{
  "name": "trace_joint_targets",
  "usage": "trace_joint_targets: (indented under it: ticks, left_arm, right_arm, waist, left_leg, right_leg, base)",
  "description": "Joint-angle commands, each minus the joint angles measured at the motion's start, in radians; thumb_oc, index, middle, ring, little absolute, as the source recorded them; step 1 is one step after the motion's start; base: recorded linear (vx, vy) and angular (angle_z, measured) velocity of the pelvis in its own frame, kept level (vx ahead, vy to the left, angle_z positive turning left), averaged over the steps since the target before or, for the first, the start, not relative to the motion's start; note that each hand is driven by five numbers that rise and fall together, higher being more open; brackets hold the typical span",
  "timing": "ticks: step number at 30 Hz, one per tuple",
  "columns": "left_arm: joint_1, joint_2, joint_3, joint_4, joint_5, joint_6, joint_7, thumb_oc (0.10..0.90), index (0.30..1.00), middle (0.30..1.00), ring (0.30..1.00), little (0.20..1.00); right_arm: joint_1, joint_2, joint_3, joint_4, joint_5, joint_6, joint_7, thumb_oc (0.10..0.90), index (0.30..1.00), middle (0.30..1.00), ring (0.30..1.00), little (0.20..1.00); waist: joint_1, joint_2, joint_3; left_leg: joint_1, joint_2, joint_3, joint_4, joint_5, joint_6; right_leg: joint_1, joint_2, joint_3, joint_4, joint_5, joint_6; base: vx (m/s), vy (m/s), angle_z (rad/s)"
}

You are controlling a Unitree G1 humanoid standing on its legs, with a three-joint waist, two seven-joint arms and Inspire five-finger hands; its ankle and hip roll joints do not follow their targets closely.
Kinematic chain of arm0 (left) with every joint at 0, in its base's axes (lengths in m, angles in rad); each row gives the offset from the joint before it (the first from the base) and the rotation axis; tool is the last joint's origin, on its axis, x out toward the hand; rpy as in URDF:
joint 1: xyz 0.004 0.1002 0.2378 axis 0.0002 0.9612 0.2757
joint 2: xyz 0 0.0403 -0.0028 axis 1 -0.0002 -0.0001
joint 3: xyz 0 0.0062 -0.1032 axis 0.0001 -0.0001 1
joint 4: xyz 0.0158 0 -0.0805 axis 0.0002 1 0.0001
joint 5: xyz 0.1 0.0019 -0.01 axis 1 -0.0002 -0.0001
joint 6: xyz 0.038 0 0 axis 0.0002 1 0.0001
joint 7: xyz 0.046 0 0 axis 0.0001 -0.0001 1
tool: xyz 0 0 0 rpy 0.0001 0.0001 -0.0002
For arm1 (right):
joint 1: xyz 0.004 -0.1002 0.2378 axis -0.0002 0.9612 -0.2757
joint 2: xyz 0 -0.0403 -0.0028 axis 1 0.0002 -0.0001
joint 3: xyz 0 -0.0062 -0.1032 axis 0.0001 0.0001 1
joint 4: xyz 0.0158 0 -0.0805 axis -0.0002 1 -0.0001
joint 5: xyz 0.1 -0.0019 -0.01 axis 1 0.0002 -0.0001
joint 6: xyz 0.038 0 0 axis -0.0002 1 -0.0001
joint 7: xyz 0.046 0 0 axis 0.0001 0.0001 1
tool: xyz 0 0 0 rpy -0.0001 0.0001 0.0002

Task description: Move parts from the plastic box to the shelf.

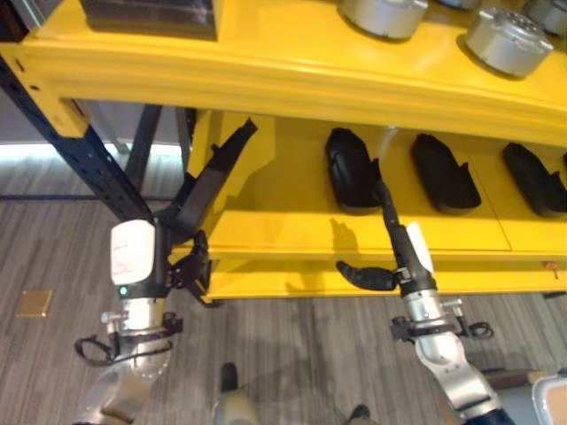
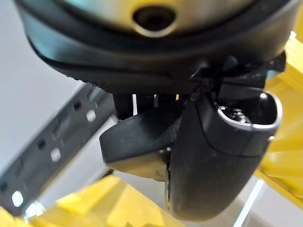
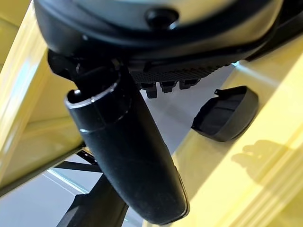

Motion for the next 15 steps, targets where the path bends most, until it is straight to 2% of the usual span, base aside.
trace_joint_targets:
  ticks: [1,2,3,4,5,6,7,8,11,12,13,14,15]
  left_arm:
    - [-0.107,-0.01,0.049,-0.141,0.041,-0.06,0.107,0.4,0.3,0.3,0.3,0.3]
    - [-0.107,-0.009,0.045,-0.142,0.044,-0.051,0.108,0.4,0.3,0.3,0.3,0.3]
    - [-0.11,-0.008,0.039,-0.146,0.048,-0.046,0.101,0.4,0.3,0.3,0.3,0.3]
    - [-0.112,-0.005,0.033,-0.149,0.05,-0.047,0.095,0.4,0.3,0.3,0.3,0.3]
    - [-0.112,-0.005,0.033,-0.149,0.05,-0.047,0.095,0.4,0.3,0.3,0.3,0.3]
    - [-0.119,0.002,0.023,-0.151,0.054,-0.048,0.087,0.4,0.3,0.3,0.3,0.3]
    - [-0.125,0.006,0.017,-0.148,0.051,-0.05,0.085,0.4,0.3,0.3,0.3,0.3]
    - [-0.128,0.011,0.011,-0.148,0.059,-0.046,0.09,0.4,0.3,0.3,0.3,0.3]
    - [-0.147,0.003,-0.003,-0.133,0.056,-0.041,0.095,0.4,0.3,0.3,0.3,0.3]
    - [-0.143,-0.005,0.005,-0.131,0.053,-0.038,0.094,0.4,0.3,0.3,0.3,0.3]
    - [-0.141,-0.004,0.005,-0.132,0.053,-0.038,0.093,0.4,0.3,0.3,0.3,0.3]
    - [-0.136,-0.014,-0.009,-0.14,0.07,-0.037,0.094,0.4,0.3,0.3,0.3,0.3]
    - [-0.139,-0.02,-0.013,-0.141,0.066,-0.041,0.093,0.4,0.3,0.3,0.3,0.3]
  right_arm:
    - [-0.084,-0.046,-0.029,-0.111,0.01,-0.072,-0.032,0.9,1.0,1.0,1.0,1.0]
    - [-0.103,-0.04,-0.012,-0.111,0.001,-0.068,-0.034,0.9,1.0,1.0,1.0,1.0]
    - [-0.109,-0.028,-0.005,-0.111,-0.001,-0.066,-0.034,0.9,1.0,1.0,1.0,1.0]
    - [-0.106,-0.024,0.0,-0.106,0.002,-0.064,-0.031,0.9,1.0,1.0,1.0,1.0]
    - [-0.106,-0.023,0.0,-0.106,0.002,-0.064,-0.031,0.9,1.0,1.0,1.0,1.0]
    - [-0.114,-0.02,0.011,-0.104,0.0,-0.059,-0.03,0.9,1.0,1.0,1.0,1.0]
    - [-0.117,-0.016,0.024,-0.104,0.001,-0.064,-0.028,0.9,1.0,1.0,1.0,1.0]
    - [-0.124,-0.013,0.036,-0.101,-0.003,-0.064,-0.034,0.9,1.0,1.0,1.0,1.0]
    - [-0.159,-0.018,0.049,-0.1,-0.016,-0.064,-0.046,0.9,1.0,1.0,1.0,1.0]
    - [-0.147,-0.016,0.045,-0.111,-0.013,-0.067,-0.042,0.9,1.0,1.0,1.0,1.0]
    - [-0.143,-0.015,0.043,-0.114,-0.013,-0.066,-0.041,0.9,1.0,1.0,1.0,1.0]
    - [-0.13,-0.029,0.049,-0.112,-0.008,-0.065,-0.026,0.9,1.0,1.0,1.0,1.0]
    - [-0.132,-0.033,0.045,-0.115,-0.003,-0.068,-0.024,0.9,1.0,1.0,1.0,1.0]
  waist:
    - [-0.019,0.035,-0.039]
    - [-0.014,0.035,-0.029]
    - [-0.017,0.036,-0.017]
    - [-0.021,0.042,-0.009]
    - [-0.02,0.04,-0.01]
    - [-0.032,0.051,0.005]
    - [-0.034,0.063,0.014]
    - [-0.041,0.069,0.027]
    - [-0.044,0.057,0.051]
    - [-0.032,0.046,0.051]
    - [-0.034,0.047,0.053]
    - [-0.039,0.03,0.05]
    - [-0.041,0.025,0.053]
  left_leg:
    - [-0.028,0.051,-0.014,0.068,-0.05,0.031]
    - [-0.026,0.032,-0.015,0.09,-0.08,0.058]
    - [-0.017,0.002,-0.008,0.094,-0.105,0.096]
    - [-0.006,-0.019,-0.007,0.086,-0.111,0.115]
    - [-0.005,-0.02,-0.005,0.085,-0.111,0.115]
    - [0.012,-0.032,-0.005,0.065,-0.104,0.128]
    - [0.035,-0.033,0.001,0.045,-0.104,0.133]
    - [0.063,-0.03,0.009,0.021,-0.104,0.122]
    - [0.091,-0.003,-0.001,0.013,-0.103,0.074]
    - [0.091,0.0,-0.002,0.028,-0.104,0.067]
    - [0.093,0.003,-0.006,0.034,-0.108,0.065]
    - [0.086,0.03,-0.004,0.052,-0.104,0.045]
    - [0.074,0.038,-0.009,0.06,-0.089,0.035]
  right_leg:
    - [-0.002,-0.033,0.015,0.108,-0.047,0.053]
    - [-0.014,-0.056,0.026,0.159,-0.019,0.051]
    - [-0.056,-0.091,0.057,0.259,0.042,0.042]
    - [-0.087,-0.105,0.077,0.316,0.079,0.036]
    - [-0.089,-0.107,0.08,0.318,0.078,0.036]
    - [-0.133,-0.097,0.101,0.392,0.103,0.033]
    - [-0.186,-0.097,0.106,0.439,0.09,0.033]
    - [-0.235,-0.096,0.122,0.371,0.082,0.036]
    - [-0.232,-0.089,0.127,0.146,0.091,0.059]
    - [-0.214,-0.085,0.109,0.137,0.064,0.059]
    - [-0.205,-0.083,0.102,0.135,0.06,0.059]
    - [-0.177,-0.044,0.118,0.131,0.02,0.049]
    - [-0.174,-0.028,0.12,0.131,0.008,0.043]
  base:
    - [0.09,0.205,0.02]
    - [0.08,0.266,0.07]
    - [0.1,0.353,0.07]
    - [0.05,0.245,0.07]
    - [0.02,0.2,0.11]
    - [0.02,0.189,0.14]
    - [0.09,0.17,-0.02]
    - [0.12,0.02,-0.15]
    - [0.13,-0.199,-0.15]
    - [0.06,-0.122,-0.02]
    - [0.08,-0.206,-0.02]
    - [0.05,-0.227,0.08]
    - [0.05,-0.233,0.17]
